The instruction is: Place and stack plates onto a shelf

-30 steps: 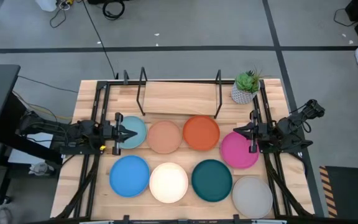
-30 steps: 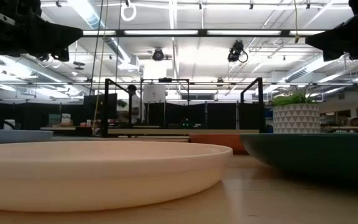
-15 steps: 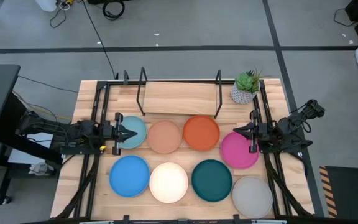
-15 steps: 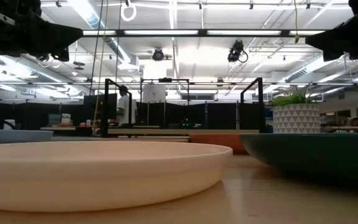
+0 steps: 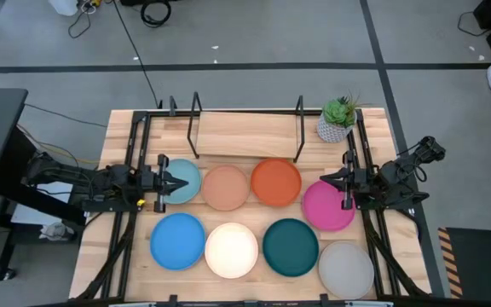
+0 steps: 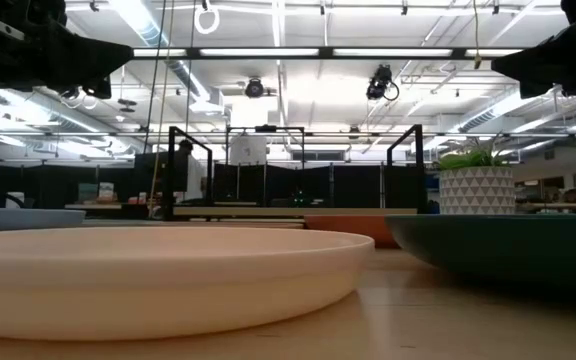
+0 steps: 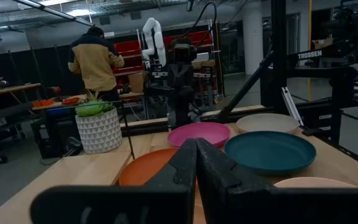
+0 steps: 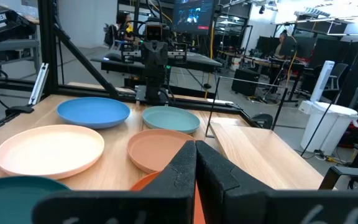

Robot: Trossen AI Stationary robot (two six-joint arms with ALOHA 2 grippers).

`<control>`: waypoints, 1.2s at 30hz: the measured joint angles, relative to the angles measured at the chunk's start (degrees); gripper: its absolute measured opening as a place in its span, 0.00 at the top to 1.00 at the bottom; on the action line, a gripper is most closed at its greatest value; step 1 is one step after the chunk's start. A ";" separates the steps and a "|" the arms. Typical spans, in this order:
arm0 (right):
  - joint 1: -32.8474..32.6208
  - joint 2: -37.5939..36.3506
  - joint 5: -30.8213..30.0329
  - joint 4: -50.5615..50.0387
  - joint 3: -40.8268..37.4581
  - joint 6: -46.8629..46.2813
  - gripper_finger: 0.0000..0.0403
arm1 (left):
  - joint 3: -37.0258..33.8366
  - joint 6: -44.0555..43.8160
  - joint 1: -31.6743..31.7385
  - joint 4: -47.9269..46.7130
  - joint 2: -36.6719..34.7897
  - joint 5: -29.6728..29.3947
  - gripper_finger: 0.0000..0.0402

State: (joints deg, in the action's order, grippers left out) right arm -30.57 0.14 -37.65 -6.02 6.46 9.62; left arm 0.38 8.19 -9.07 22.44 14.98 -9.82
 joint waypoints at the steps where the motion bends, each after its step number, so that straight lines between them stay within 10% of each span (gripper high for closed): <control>1: 0.00 -0.02 -0.25 0.08 0.00 1.33 0.96 | 0.02 -0.01 -0.01 0.03 0.00 0.00 0.96; 21: 0.00 0.13 1.51 33.57 0.07 15.45 0.96 | 0.02 -12.19 -0.08 7.71 0.00 0.02 0.96; 36: 4.42 11.46 -2.34 35.93 0.06 2.65 0.97 | 0.01 -18.07 -0.08 10.39 0.00 0.02 0.96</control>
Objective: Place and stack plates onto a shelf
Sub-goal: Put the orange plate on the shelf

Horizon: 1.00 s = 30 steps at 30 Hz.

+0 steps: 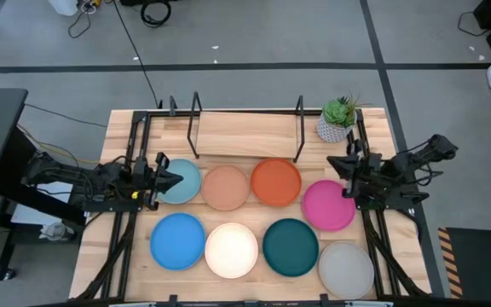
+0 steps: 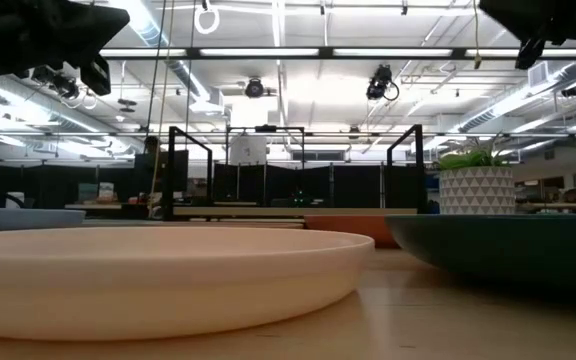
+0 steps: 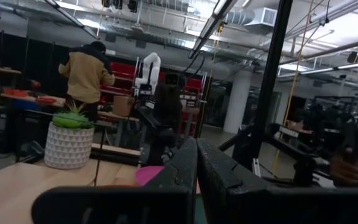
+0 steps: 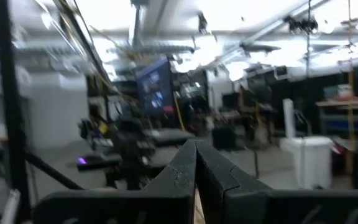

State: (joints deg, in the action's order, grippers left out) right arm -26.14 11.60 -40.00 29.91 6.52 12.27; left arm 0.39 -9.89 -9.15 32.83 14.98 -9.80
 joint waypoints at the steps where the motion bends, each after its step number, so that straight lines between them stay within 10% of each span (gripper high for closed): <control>1: 0.67 1.71 -0.37 -0.33 0.22 -0.49 0.97 | 0.01 0.00 0.00 0.00 0.00 0.00 0.96; 30: 9.43 53.37 11.50 -25.16 26.37 -13.81 0.84 | 0.01 13.61 0.02 2.90 0.00 -0.02 0.96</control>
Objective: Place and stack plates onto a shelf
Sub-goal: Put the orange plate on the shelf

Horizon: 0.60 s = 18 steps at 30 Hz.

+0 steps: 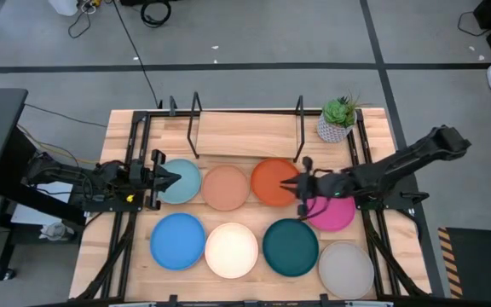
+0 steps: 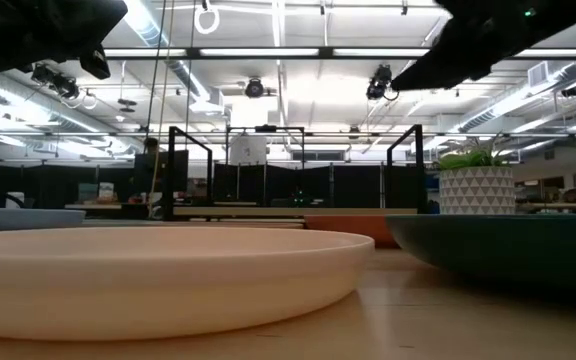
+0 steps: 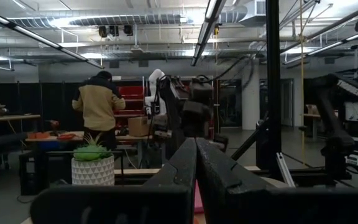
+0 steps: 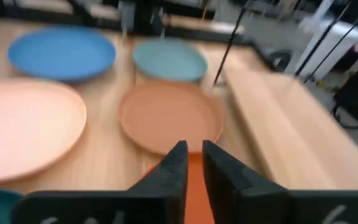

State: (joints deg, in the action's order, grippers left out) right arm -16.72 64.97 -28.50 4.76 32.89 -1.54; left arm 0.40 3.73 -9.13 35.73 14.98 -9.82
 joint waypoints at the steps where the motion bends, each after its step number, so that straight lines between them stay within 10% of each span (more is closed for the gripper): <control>1: 0.12 2.34 0.10 -1.35 1.67 0.00 0.81 | 0.00 0.00 0.00 0.00 0.00 0.00 0.96; 18: 4.93 30.85 7.79 -29.91 28.28 -9.61 0.55 | 0.00 0.02 0.00 -0.57 0.00 0.00 0.96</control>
State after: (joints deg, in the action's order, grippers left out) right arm -11.78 95.82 -20.71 -25.15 61.17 -11.14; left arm 0.40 3.75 -9.13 35.16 14.98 -9.82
